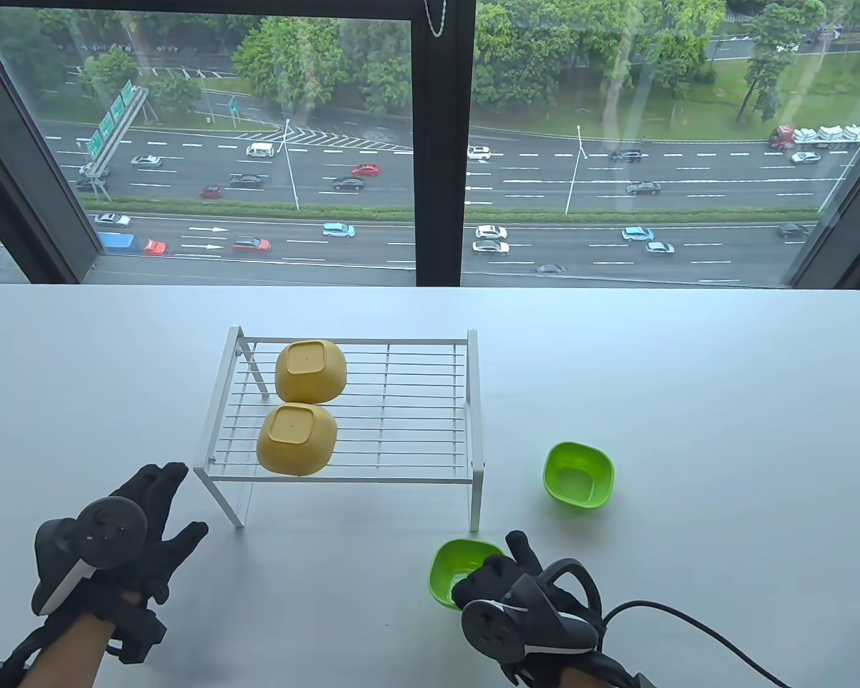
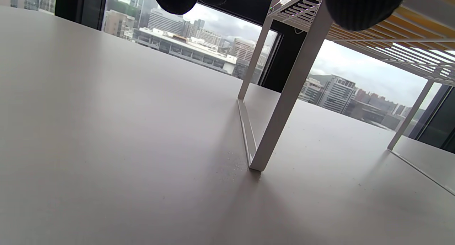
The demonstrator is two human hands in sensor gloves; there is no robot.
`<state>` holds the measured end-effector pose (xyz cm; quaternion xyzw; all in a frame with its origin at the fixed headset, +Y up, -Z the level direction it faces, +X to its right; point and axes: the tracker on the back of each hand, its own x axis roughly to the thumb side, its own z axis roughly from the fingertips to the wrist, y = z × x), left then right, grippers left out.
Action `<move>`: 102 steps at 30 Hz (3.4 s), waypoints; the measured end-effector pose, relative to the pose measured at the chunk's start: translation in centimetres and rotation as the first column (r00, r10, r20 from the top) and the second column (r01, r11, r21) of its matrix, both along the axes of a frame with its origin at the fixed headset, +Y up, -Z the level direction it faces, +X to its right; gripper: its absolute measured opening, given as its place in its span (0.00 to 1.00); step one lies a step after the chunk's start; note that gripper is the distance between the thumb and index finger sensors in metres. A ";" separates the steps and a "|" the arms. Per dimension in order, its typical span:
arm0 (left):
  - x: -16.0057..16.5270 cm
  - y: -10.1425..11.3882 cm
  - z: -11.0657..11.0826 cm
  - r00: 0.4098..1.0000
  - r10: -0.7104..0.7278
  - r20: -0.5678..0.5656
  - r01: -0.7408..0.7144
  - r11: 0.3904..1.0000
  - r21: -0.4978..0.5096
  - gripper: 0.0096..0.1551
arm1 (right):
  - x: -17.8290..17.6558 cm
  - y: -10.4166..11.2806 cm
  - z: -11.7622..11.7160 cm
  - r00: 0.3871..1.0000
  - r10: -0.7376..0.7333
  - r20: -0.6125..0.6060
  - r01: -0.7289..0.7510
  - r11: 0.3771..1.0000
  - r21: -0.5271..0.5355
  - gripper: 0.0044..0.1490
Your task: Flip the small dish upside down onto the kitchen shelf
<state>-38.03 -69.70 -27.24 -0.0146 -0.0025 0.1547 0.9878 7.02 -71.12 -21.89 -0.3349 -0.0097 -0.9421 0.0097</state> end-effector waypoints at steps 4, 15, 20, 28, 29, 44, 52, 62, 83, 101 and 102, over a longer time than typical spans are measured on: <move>0.0 -0.1 -0.1 1.000 0.003 0.002 -0.003 1.000 -0.003 0.49 | 0.2 0.4 0.3 0.999 -0.042 -0.003 0.042 0.999 0.012 0.27; 0.1 -0.1 0.1 1.000 -0.007 0.003 0.007 1.000 -0.005 0.48 | 1.4 2.0 0.9 0.977 -0.212 -0.033 0.214 0.971 0.111 0.29; 0.2 -0.1 0.1 1.000 -0.008 0.007 0.008 1.000 -0.006 0.48 | 1.8 2.6 1.0 0.956 -0.291 -0.045 0.294 0.950 0.108 0.29; 0.2 0.0 0.2 1.000 -0.002 0.010 0.002 1.000 0.008 0.48 | 2.2 3.0 1.2 0.944 -0.325 -0.055 0.330 0.935 0.134 0.29; 0.2 0.0 0.2 1.000 -0.001 0.010 0.001 1.000 0.009 0.48 | 2.3 3.1 1.2 0.941 -0.333 -0.054 0.337 0.931 0.138 0.29; 0.0 0.2 0.2 0.999 0.032 0.010 -0.032 0.999 0.022 0.49 | 3.6 4.6 0.8 0.874 -0.485 -0.027 0.485 0.865 0.130 0.29; -0.2 0.3 0.2 0.999 0.040 0.016 -0.040 0.999 0.032 0.49 | 3.8 5.5 0.7 0.841 -0.539 -0.037 0.538 0.830 0.146 0.29; -0.3 0.4 0.3 0.998 0.056 0.017 -0.056 0.998 0.039 0.49 | 4.3 6.8 0.1 0.828 -0.560 -0.036 0.555 0.808 0.199 0.28; -0.4 0.6 0.2 0.998 0.052 0.029 -0.053 0.998 0.042 0.50 | -1.0 10.1 -4.2 0.855 -0.518 -0.021 0.501 0.815 0.290 0.26; -0.2 0.1 0.1 0.999 0.018 0.034 -0.019 1.000 0.013 0.50 | -3.8 12.9 -9.2 0.866 -0.494 0.075 0.469 0.855 0.221 0.28; -0.2 0.1 0.1 0.999 0.016 0.033 -0.017 1.000 0.011 0.50 | -3.9 13.0 -9.5 0.869 -0.489 0.078 0.464 0.859 0.218 0.28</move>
